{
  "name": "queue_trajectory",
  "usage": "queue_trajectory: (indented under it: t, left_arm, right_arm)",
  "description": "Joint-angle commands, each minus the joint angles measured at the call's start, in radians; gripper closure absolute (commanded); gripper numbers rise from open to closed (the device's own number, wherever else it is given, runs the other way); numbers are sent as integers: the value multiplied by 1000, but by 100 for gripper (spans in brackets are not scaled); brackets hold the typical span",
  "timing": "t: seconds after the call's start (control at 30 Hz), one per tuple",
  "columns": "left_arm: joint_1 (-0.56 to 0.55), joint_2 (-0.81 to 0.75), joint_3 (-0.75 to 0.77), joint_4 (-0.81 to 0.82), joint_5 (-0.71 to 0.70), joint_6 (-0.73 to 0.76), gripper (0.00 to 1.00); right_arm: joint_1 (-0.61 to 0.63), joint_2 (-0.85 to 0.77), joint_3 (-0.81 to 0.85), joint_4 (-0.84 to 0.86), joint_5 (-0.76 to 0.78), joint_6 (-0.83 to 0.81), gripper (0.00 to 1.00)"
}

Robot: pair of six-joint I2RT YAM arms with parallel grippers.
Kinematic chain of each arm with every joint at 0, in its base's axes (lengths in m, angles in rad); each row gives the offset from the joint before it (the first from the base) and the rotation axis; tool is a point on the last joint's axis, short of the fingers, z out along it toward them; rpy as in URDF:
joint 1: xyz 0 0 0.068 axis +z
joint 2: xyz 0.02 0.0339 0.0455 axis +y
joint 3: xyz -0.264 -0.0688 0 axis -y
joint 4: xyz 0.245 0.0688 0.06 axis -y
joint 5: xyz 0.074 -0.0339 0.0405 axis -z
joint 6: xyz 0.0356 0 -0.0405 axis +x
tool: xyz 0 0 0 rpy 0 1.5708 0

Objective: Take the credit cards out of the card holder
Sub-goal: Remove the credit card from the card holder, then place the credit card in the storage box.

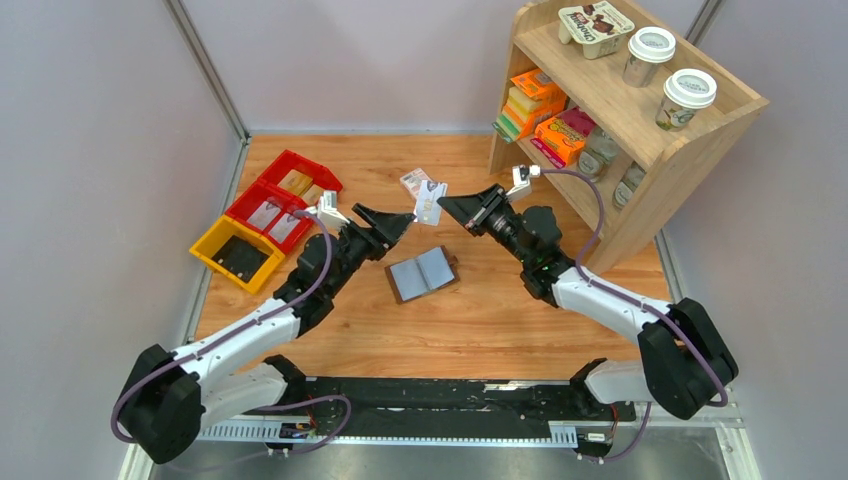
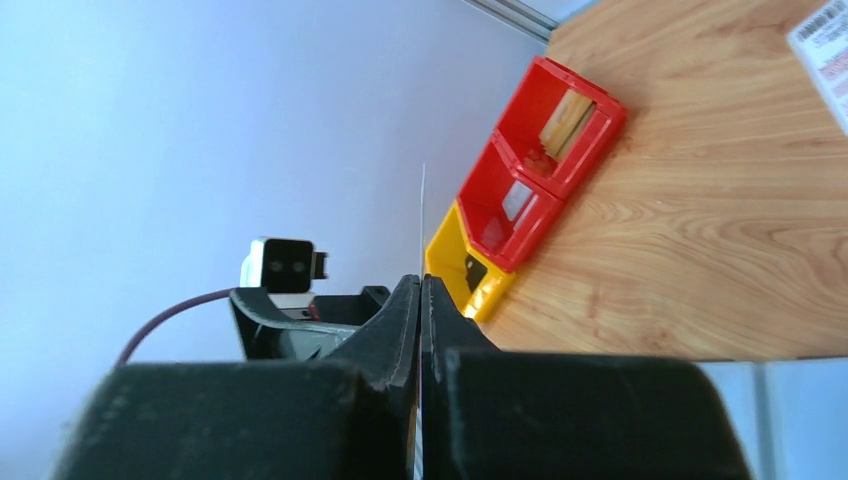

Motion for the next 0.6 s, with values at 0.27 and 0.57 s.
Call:
queue_trajectory:
  t: [0.27, 0.57]
  left_arm:
    - [3, 126, -25, 417, 51, -250, 36]
    - [3, 184, -20, 504, 84, -306, 75]
  right_arm:
    - [43, 40, 49, 149, 35, 53, 100]
    - [54, 41, 35, 160, 44, 59, 100]
